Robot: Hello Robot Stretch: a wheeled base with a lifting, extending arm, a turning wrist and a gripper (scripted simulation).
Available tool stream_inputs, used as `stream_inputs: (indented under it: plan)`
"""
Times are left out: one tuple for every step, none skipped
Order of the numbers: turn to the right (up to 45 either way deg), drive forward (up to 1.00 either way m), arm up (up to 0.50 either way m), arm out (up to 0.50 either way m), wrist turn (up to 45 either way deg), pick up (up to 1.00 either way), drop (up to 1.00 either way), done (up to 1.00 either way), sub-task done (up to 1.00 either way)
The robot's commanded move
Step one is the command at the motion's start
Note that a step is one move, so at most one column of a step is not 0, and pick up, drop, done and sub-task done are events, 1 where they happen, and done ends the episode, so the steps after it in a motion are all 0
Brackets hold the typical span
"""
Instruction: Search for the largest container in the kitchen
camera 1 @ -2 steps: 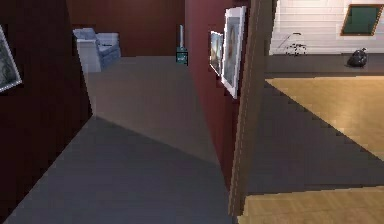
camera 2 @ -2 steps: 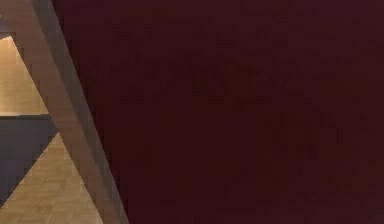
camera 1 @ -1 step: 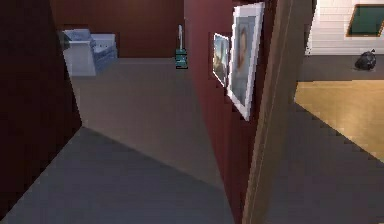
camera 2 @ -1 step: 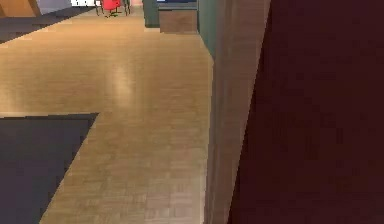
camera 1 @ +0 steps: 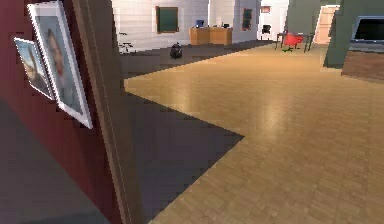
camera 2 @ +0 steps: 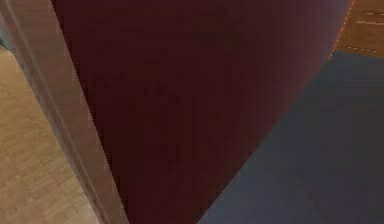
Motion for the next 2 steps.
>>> stream_inputs:
  plan:
    - [9.0,0.00,0.00,0.00,0.0,0.00,0.00,0.00,0.00]
    - [0.0,0.70,0.00,0.00,0.0,0.00,0.00,0.00,0.00]
